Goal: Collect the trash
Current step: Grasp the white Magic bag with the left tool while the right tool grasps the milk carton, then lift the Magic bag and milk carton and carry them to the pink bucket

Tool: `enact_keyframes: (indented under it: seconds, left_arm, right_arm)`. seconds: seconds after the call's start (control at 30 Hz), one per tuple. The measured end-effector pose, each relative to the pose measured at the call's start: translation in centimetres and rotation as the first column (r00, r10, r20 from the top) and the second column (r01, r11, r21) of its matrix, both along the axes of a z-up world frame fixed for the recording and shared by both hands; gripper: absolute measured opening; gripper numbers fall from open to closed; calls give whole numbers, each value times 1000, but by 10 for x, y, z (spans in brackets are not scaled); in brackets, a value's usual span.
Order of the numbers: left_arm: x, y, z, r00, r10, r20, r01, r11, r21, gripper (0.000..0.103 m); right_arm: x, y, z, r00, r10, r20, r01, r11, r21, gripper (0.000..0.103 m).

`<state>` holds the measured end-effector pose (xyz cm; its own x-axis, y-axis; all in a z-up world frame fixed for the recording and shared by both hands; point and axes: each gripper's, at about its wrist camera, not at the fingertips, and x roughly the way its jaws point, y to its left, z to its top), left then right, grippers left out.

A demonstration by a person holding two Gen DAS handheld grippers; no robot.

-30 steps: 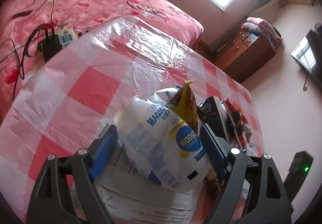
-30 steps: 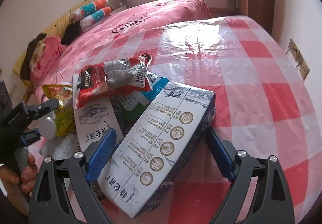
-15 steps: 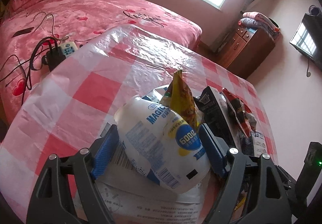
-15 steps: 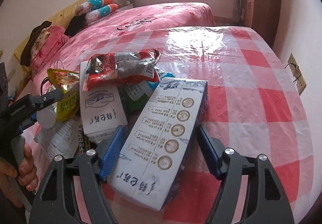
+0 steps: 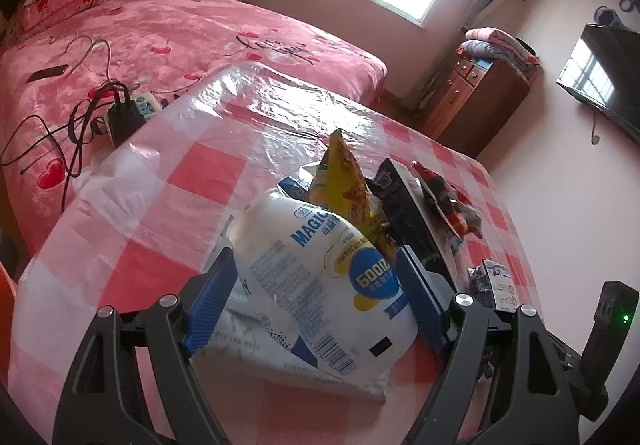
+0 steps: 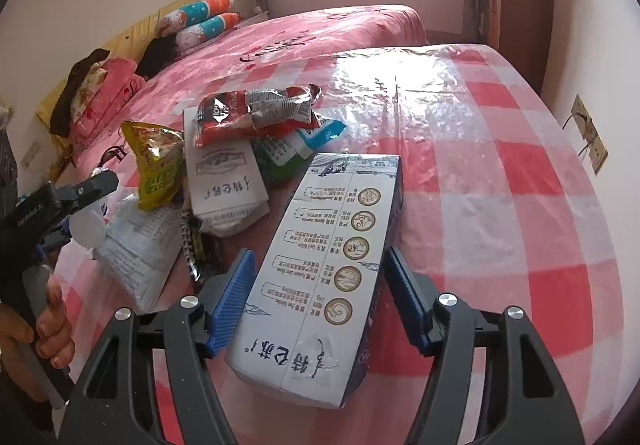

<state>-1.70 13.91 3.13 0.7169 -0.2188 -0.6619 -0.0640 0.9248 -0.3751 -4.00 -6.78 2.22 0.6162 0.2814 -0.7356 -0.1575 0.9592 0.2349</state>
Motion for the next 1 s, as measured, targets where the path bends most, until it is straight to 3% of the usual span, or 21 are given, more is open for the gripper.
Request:
enact_keyframes:
  seconds: [0.43, 1.0]
  left_arm:
    - [-46, 3, 4, 999, -47, 17, 47, 999, 6, 81]
    - [-98, 31, 10, 998, -44, 50, 43, 999, 19, 81]
  right_arm:
    - [-38, 2, 13, 1000, 19, 10, -20, 998, 52, 66]
    - [-64, 61, 30, 986, 167, -12, -164, 978, 128, 66]
